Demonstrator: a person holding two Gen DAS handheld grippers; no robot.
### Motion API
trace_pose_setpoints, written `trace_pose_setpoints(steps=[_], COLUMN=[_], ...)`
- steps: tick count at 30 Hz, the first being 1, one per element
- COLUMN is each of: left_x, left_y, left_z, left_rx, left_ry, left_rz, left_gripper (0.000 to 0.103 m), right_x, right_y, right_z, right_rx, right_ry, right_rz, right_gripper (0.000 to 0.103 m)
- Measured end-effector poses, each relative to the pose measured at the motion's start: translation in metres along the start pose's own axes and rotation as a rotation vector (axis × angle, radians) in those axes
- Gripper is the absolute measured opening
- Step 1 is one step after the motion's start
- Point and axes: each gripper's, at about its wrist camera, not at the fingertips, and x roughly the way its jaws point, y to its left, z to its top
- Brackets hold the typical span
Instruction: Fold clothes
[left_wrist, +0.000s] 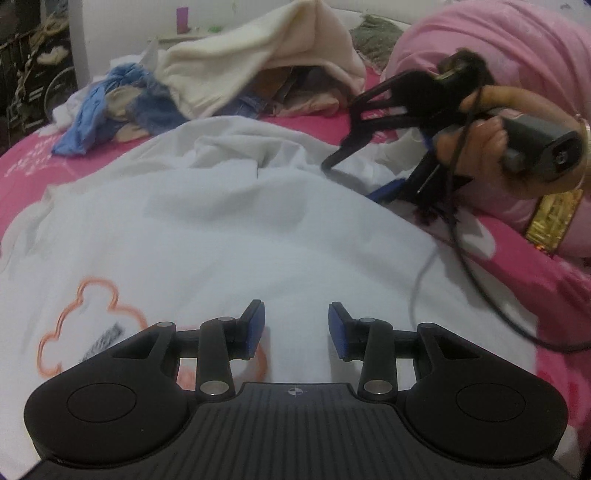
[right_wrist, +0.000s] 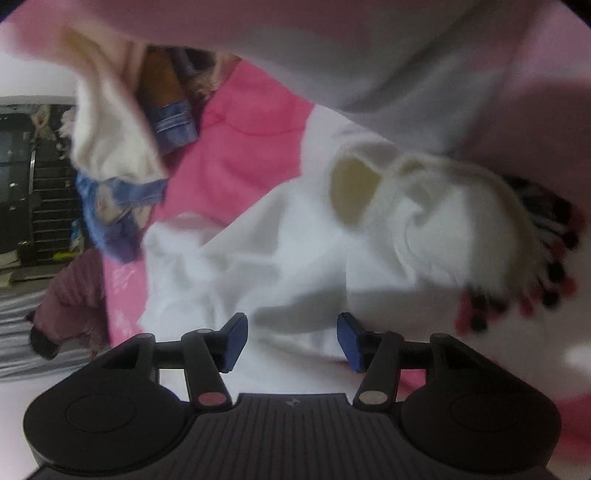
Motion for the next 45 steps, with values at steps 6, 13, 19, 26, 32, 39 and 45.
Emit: trace_pose_setpoints(steps=[6,13,19,26,32,39,45], left_x=[0.033,0.035,0.037,0.037,0.036,0.037,0.037], left_y=[0.012,0.011,0.01,0.01,0.011,0.011,0.009], left_z=[-0.001,-0.007,-0.008,-0.009,-0.012,-0.012,-0.014], left_rx=[-0.059,-0.026,-0.011,0.003,0.012,0.017,0.022], left_ry=[0.029,0.014,0.008,0.001,-0.017,-0.023,-0.033], left_rz=[-0.001,-0.007,-0.003,-0.012,-0.02,-0.017,-0.009], left_gripper=[0.038,0.038,0.039,0.039,0.039,0.04,0.04], right_x=[0.008,0.013,0.03,0.06,0.005,0.021,0.086], right_y=[0.035,0.111,0.16,0.168,0.153,0.112,0.082], right_z=[0.015,-0.031,0.004,0.089,0.034,0.011,0.046], right_rx=[-0.221,-0.868,-1.109,-1.0,-0.949,-0.703,-0.442], right_ry=[-0.197,-0.48,-0.736,-0.51,-0.397,-0.132,-0.09], right_rz=[-0.026,-0.197,-0.382,-0.564,-0.435,-0.088,0.017], right_gripper=[0.007,0.006,0.005,0.045,0.057,0.061,0.008])
